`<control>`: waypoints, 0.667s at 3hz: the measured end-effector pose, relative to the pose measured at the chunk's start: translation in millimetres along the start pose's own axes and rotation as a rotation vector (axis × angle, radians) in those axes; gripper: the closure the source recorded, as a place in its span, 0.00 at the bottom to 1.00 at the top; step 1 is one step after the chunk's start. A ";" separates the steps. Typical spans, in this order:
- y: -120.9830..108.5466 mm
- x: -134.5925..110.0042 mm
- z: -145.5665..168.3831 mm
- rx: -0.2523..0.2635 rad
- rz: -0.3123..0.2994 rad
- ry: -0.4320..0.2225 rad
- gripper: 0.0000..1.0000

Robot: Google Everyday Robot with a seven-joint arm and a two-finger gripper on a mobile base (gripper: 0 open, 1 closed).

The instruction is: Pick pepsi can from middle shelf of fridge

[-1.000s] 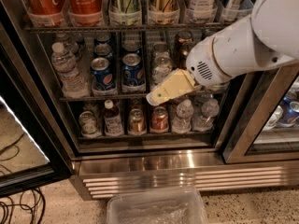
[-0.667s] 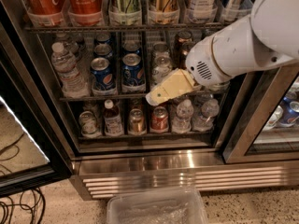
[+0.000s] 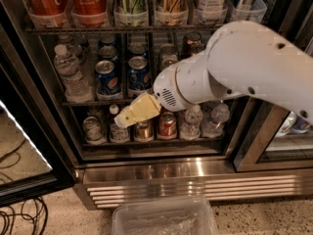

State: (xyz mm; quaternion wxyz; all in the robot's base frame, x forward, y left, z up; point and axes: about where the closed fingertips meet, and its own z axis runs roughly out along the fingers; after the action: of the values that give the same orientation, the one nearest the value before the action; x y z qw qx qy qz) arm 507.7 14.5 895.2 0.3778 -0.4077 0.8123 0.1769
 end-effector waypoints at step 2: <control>20.6 -19.1 30.7 0.052 0.006 -0.094 0.00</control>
Offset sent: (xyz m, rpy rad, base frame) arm -0.0020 0.0363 -0.0117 0.0305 -0.0429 -0.0129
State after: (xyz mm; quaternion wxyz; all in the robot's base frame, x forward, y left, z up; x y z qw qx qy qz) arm 513.0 55.3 889.2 0.4256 -0.3866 0.7991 0.1757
